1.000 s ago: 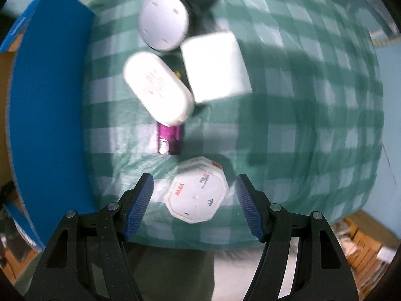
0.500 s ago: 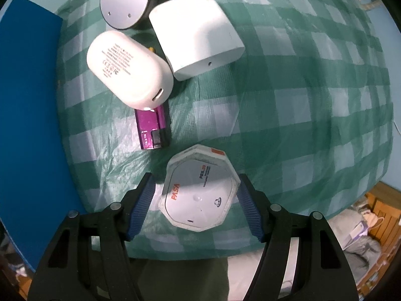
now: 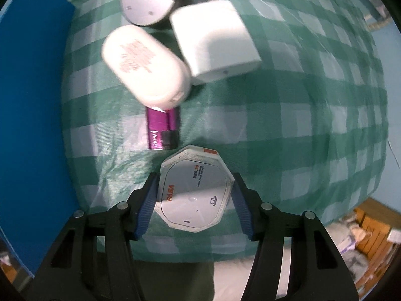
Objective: Organize rigid objects
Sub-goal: 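Lift the white octagonal case with the right gripper, then carry the octagonal case over the box and open the right gripper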
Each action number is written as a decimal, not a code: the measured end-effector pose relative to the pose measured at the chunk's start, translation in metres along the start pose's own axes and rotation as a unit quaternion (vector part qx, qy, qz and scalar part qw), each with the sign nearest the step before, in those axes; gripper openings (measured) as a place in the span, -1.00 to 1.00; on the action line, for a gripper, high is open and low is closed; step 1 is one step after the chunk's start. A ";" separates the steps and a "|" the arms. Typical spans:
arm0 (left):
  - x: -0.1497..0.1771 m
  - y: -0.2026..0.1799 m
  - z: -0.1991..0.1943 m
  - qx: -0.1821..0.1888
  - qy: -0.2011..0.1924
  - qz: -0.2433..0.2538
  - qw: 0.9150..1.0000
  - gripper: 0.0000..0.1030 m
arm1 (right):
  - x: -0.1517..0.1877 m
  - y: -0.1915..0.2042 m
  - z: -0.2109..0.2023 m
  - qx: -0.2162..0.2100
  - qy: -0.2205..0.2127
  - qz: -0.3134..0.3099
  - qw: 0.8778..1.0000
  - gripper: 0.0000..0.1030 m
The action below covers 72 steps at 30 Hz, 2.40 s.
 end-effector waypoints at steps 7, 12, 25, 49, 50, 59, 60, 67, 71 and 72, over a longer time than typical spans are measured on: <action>0.000 0.001 0.000 0.003 -0.002 -0.004 1.000 -0.71 | -0.002 0.014 -0.007 0.000 -0.009 -0.043 0.999 0.11; 0.000 0.002 -0.001 0.004 -0.002 -0.005 1.000 -0.71 | -0.003 0.020 -0.015 0.002 -0.014 -0.062 0.998 0.10; -0.001 0.003 -0.002 0.002 -0.002 -0.003 1.000 -0.71 | -0.027 0.035 -0.079 -0.003 -0.043 -0.093 0.995 0.10; -0.004 0.005 -0.003 0.003 -0.005 -0.011 1.000 -0.71 | -0.081 0.103 -0.162 -0.035 -0.111 -0.206 0.972 0.05; -0.004 0.006 -0.003 0.003 -0.006 -0.011 1.000 -0.71 | -0.083 0.107 -0.165 -0.036 -0.113 -0.211 0.970 0.05; -0.005 0.007 -0.002 0.005 -0.007 -0.016 1.000 -0.71 | -0.101 0.147 -0.186 -0.038 -0.137 -0.258 0.956 0.05; -0.005 0.008 -0.002 0.005 -0.007 -0.016 1.000 -0.71 | -0.103 0.152 -0.188 -0.039 -0.139 -0.262 0.954 0.05; -0.003 0.009 -0.002 0.005 -0.008 -0.018 1.000 -0.71 | -0.112 0.184 -0.187 -0.036 -0.143 -0.293 0.945 0.05; -0.004 0.009 -0.001 0.006 -0.009 -0.020 1.000 -0.71 | -0.116 0.199 -0.179 -0.032 -0.137 -0.307 0.941 0.05; -0.004 0.010 -0.001 0.006 -0.009 -0.021 1.000 -0.71 | -0.117 0.202 -0.177 -0.032 -0.136 -0.311 0.940 0.05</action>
Point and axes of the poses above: each gripper's, at about its wrist camera, not at the fingertips, and z roughly the way its jaws point, y to its left, x to its underside, the point moved 10 cm from there along z, roughly the way its jaws point, and after that the axes turned 9 degrees about x, right-handed, at the moved point
